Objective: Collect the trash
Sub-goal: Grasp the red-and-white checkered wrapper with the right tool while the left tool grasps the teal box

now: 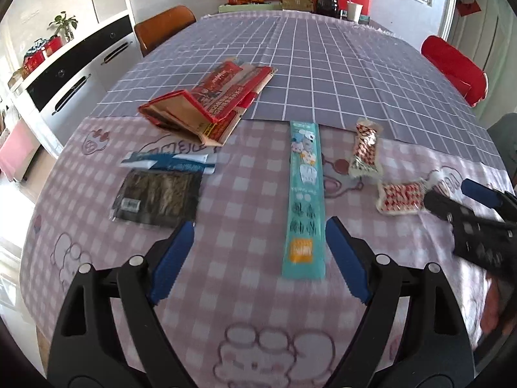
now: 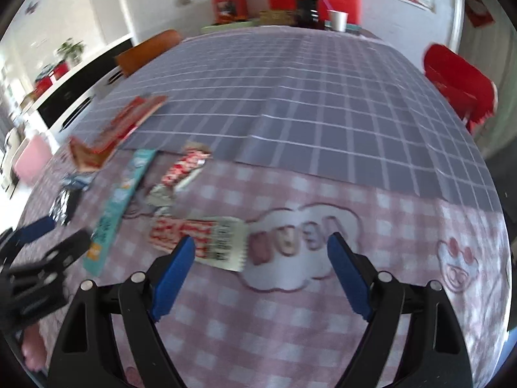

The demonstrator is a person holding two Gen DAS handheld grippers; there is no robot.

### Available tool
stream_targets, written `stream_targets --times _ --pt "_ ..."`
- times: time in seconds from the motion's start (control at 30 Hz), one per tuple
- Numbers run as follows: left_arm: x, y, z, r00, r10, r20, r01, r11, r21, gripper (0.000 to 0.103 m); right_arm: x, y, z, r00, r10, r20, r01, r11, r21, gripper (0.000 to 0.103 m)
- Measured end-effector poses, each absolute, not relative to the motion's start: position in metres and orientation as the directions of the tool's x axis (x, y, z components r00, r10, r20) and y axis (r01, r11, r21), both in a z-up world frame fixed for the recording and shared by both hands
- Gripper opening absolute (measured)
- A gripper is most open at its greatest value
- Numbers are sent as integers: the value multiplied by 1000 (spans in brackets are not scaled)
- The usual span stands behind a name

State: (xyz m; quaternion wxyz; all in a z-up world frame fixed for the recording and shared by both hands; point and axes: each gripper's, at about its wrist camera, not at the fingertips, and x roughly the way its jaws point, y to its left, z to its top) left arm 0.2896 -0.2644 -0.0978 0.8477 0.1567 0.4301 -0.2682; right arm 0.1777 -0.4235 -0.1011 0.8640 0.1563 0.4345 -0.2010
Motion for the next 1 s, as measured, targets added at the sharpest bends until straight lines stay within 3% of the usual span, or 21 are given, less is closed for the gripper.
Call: stream_targets --times 0.3,0.37,0.5,0.6,0.77,0.8,0.83,0.87,0.9,1.0 --pt "309 -259 -103 493 -290 -820 556 830 40 82 216 -397 -111 525 -208 -826 438 897 52 81" --pt "313 -261 -105 496 -275 -823 548 835 51 82 215 -398 -110 527 -229 -818 447 894 37 60" --pt "316 -272 -103 476 -303 -826 570 821 27 83 211 -406 -108 554 -203 -807 440 895 77 39" --pt "317 -286 -103 464 -311 -829 590 807 27 83 205 -415 -107 572 -185 -799 451 885 119 33" --pt "316 -310 -112 449 -315 -836 639 767 54 81 193 -428 -106 580 -190 -792 495 854 158 31" --pt "315 -312 -114 443 -330 -834 656 753 51 69 190 -432 -105 583 -189 -790 506 845 171 31" --pt "312 -312 -113 418 -387 -822 699 715 19 44 187 -435 -105 586 -185 -789 512 839 183 31" --pt "312 -312 -111 385 -413 -825 721 693 -11 34 185 -439 -103 590 -184 -786 524 828 200 31" --pt "312 -310 -110 382 -408 -829 720 694 -10 28 184 -441 -103 592 -187 -784 532 822 206 31" --pt "313 -307 -110 381 -413 -827 713 701 -22 27 180 -445 -99 599 -197 -776 544 811 215 31"
